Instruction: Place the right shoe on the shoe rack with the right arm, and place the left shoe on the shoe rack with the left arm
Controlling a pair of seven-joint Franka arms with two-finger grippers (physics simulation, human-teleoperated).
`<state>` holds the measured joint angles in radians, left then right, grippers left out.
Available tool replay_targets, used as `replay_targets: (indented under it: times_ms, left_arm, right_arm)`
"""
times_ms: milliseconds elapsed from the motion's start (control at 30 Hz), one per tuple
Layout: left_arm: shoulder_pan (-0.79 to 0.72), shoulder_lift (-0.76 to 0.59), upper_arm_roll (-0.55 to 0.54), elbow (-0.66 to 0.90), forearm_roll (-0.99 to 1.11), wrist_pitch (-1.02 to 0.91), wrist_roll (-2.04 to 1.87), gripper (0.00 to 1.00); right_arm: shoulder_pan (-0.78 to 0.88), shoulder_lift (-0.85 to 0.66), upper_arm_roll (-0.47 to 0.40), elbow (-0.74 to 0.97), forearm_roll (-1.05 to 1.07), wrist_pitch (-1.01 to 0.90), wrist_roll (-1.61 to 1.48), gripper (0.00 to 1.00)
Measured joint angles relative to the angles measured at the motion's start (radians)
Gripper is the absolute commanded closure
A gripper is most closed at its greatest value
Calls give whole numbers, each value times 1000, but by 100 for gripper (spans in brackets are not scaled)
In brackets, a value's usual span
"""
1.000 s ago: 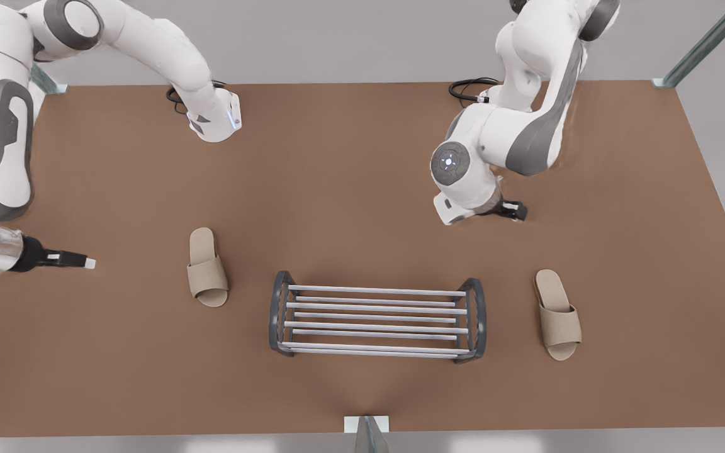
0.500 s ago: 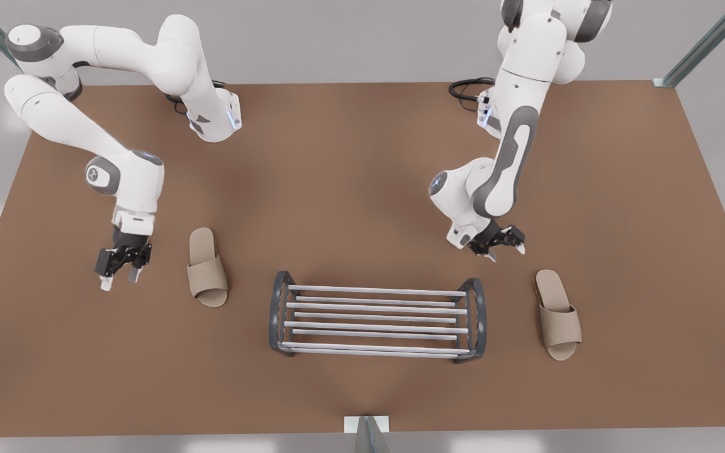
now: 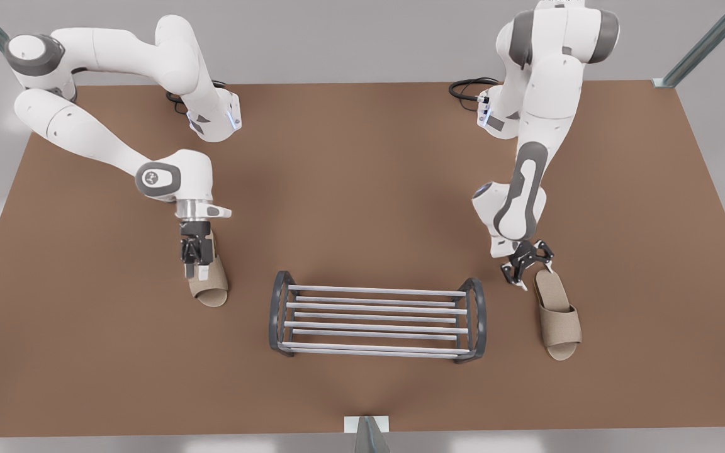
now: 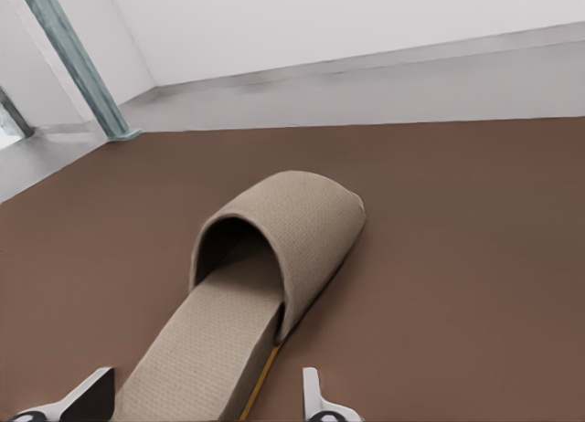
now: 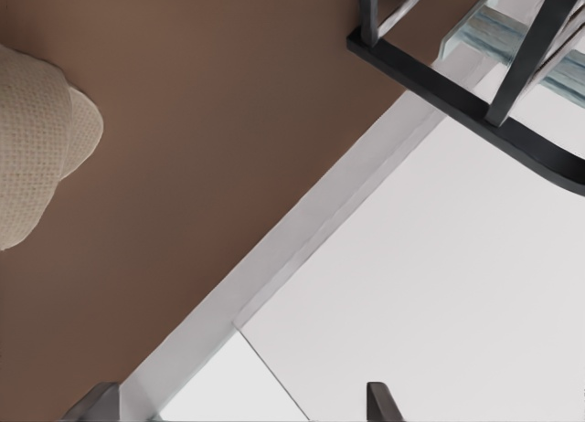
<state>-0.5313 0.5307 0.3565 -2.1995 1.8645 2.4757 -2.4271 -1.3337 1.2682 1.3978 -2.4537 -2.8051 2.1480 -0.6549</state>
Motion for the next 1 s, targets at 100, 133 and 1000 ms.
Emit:
replay_targets:
  times_ms: [100,133,1000]
  left_arm:
    - [32,24,1,6,82,-14,-162,0]
    - [38,27,1,8,111,-19,-210,0]
    - [96,246,-2,297,520,-54,-470,0]
  right_arm:
    - [-24,1,-21,-16,1,-8,-132,0]
    - [-39,3,-21,-16,13,-3,-175,0]
    - [-439,308,-282,-277,-76,132,-1508,0]
